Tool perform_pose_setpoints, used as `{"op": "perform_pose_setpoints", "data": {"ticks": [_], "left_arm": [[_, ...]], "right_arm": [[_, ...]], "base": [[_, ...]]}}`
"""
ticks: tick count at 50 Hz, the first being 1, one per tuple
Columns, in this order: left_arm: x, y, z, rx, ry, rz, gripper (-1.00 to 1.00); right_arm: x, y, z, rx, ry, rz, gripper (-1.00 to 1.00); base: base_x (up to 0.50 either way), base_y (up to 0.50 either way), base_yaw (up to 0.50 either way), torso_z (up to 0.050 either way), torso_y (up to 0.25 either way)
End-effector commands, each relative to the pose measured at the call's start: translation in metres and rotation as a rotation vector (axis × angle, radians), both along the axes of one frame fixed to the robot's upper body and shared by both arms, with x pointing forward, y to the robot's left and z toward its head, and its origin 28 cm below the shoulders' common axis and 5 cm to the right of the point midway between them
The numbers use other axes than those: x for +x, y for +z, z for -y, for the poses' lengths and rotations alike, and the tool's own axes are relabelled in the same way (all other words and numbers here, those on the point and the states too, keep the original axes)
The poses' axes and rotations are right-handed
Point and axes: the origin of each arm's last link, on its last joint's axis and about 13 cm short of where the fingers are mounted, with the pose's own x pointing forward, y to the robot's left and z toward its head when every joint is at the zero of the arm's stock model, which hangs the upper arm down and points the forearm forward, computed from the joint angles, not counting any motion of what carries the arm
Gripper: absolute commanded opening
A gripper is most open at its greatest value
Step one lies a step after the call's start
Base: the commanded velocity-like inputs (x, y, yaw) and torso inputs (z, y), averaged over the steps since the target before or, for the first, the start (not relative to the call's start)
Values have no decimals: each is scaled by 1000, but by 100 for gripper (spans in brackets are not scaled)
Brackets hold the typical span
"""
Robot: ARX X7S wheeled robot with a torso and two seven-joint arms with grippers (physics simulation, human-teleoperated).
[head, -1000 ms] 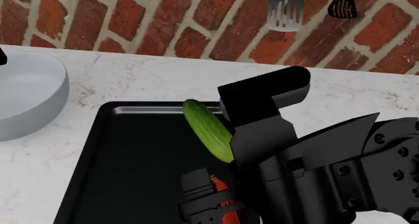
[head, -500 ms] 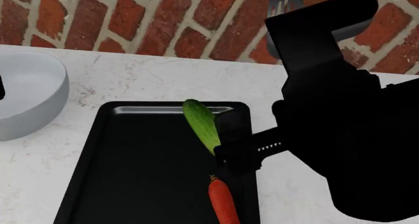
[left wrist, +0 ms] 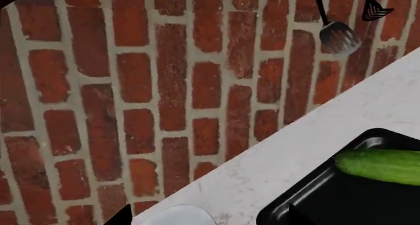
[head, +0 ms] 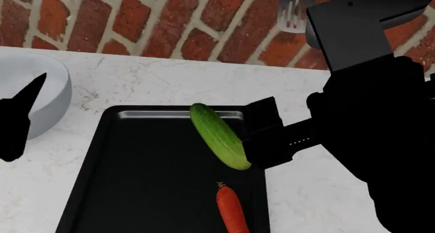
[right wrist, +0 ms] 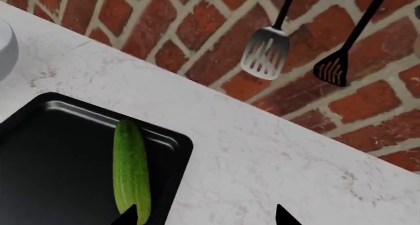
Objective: Place the two vegetables and bowl onto the tray for setting up a vegetable dip station.
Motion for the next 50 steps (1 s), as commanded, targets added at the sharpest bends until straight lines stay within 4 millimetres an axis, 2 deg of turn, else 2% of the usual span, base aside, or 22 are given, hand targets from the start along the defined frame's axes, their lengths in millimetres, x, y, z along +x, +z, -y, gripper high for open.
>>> {"op": "perform_pose_setpoints", "data": {"ticks": [1,9,36,45,50], "left_arm": [[12,-8,-6,111,-38,-133,100],[24,-1,-10,124,-14,-160,100],[57,-28,-17,211,44,-314,100],[78,-39,-21,235,64,-364,100],[91,-38,-26,246,68,-394,100]], "right_arm": [[-1,-2,4,16,1,17,100],[1,-4,5,21,5,30,100],[5,-21,10,57,6,4,100],[13,-26,13,74,8,-16,100],[21,-32,14,88,20,-19,100]], "base": [[0,0,0,0,0],[0,0,0,0,0],[0,0,0,0,0],[0,0,0,0,0],[0,0,0,0,0]]}}
